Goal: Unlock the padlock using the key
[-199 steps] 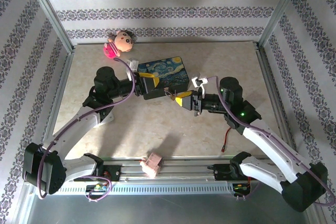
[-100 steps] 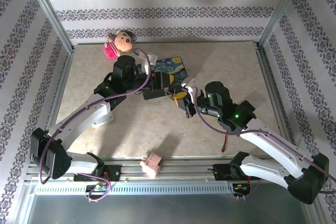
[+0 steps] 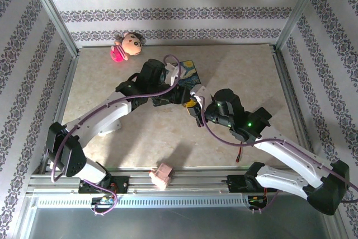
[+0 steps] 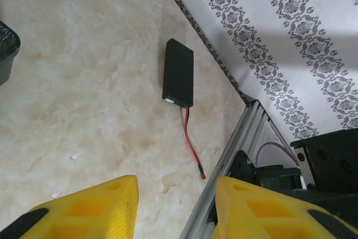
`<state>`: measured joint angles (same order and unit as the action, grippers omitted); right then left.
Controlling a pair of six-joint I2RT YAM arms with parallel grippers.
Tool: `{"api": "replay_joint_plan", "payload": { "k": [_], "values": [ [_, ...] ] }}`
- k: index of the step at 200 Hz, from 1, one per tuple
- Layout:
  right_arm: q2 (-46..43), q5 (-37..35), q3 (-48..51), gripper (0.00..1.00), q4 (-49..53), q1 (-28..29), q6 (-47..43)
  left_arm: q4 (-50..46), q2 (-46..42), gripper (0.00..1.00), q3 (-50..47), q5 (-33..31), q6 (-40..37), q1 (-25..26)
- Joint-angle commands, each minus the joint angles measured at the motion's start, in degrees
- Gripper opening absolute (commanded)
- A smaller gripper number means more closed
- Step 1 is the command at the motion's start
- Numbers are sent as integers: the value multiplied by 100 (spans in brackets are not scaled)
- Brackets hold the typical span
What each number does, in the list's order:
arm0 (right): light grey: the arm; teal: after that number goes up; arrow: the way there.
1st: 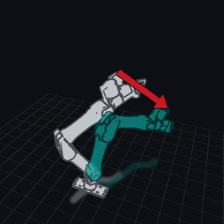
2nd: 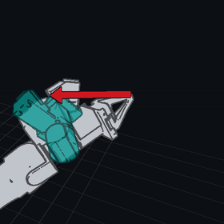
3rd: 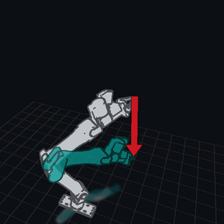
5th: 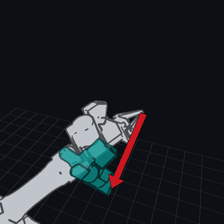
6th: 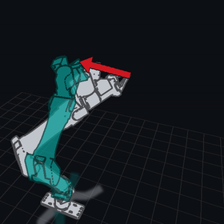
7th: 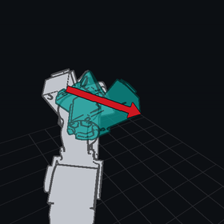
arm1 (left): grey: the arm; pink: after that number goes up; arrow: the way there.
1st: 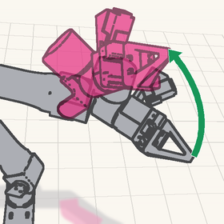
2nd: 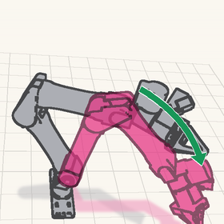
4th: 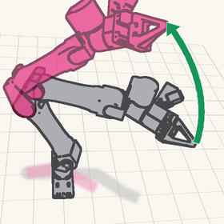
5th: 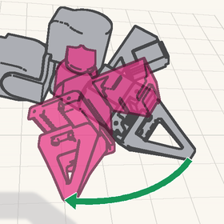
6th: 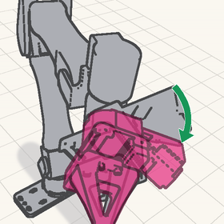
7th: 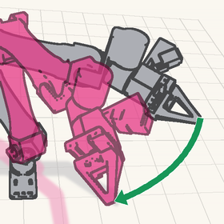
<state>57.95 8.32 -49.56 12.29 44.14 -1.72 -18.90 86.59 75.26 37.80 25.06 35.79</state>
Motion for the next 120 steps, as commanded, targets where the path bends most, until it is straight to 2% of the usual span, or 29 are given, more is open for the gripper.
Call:
{"api": "replay_joint_plan", "payload": {
  "k": [1, 49, 68, 82, 105, 113, 120],
  "values": [
    [-23, -163, -120, 0, -44, 68, -92, -400, -47, 38, 191, -130, -270, 69],
    [-22, -233, -124, 0, -56, 77, -92, -475, -116, 26, 167, -224, -281, 60],
    [-12, -234, -124, 0, -56, 85, -85, -468, -150, 15, 149, -273, -280, 60],
    [3, -234, -124, 0, -57, 86, -88, -412, -193, 0, 123, -311, -263, 60],
    [28, -247, -116, 0, -41, 86, 23, -141, -358, 0, -27, -519, -233, 35],
    [30, -232, -94, 11, -48, 69, 122, 24, -449, 0, -128, -590, -230, 10],
    [12, -129, -51, 13, -84, 1, 246, 194, -544, 0, -223, -634, -242, -16]
  ]
}}
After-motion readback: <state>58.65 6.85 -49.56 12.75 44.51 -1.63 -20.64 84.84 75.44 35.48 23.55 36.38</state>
